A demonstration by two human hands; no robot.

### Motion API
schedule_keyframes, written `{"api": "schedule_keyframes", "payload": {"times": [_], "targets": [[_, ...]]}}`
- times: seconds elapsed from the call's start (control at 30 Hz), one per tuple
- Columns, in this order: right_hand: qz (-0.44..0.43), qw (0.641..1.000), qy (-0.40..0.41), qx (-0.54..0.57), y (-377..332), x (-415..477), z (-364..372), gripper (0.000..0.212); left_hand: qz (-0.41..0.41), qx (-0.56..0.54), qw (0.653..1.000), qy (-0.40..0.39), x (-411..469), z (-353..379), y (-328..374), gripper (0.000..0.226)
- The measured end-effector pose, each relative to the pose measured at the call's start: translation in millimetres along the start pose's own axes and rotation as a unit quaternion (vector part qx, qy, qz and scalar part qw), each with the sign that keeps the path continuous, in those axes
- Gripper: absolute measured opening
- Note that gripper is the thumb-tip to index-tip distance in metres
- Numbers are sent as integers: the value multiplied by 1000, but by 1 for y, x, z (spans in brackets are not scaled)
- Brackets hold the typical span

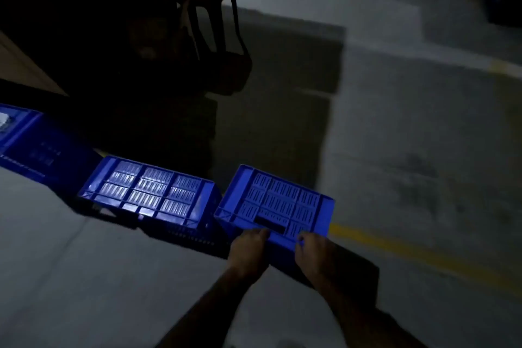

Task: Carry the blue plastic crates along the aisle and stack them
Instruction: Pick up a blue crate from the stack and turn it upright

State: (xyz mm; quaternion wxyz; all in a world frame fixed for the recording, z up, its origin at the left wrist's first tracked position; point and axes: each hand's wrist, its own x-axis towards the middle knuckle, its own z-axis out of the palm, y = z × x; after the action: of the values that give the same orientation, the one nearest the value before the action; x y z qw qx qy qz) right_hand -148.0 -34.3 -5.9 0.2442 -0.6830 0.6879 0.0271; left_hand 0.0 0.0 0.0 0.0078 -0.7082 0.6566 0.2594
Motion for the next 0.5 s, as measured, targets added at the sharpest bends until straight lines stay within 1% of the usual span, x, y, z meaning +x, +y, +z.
{"api": "schedule_keyframes", "payload": {"times": [0.07,0.13,0.2,0.3,0.37,0.43,0.5], "targets": [[0,1000,-13,-21,15,17,10,20,0,34,999,-26,20,18,-1,41],[13,998,-47,-49,29,31,23,32,-13,79,995,-55,38,36,-5,51],[12,995,-80,-54,36,35,38,43,-17,109,991,-81,50,55,-7,62],[-11,996,-72,-49,43,38,51,58,3,152,984,-92,59,73,-9,74],[-31,996,-68,-53,46,38,54,63,19,175,980,-89,66,78,-9,72],[-41,995,-71,-47,47,38,56,62,27,179,980,-76,72,79,-6,60],[-56,994,-73,-59,48,39,58,58,32,174,981,-78,78,75,-4,54]]}}
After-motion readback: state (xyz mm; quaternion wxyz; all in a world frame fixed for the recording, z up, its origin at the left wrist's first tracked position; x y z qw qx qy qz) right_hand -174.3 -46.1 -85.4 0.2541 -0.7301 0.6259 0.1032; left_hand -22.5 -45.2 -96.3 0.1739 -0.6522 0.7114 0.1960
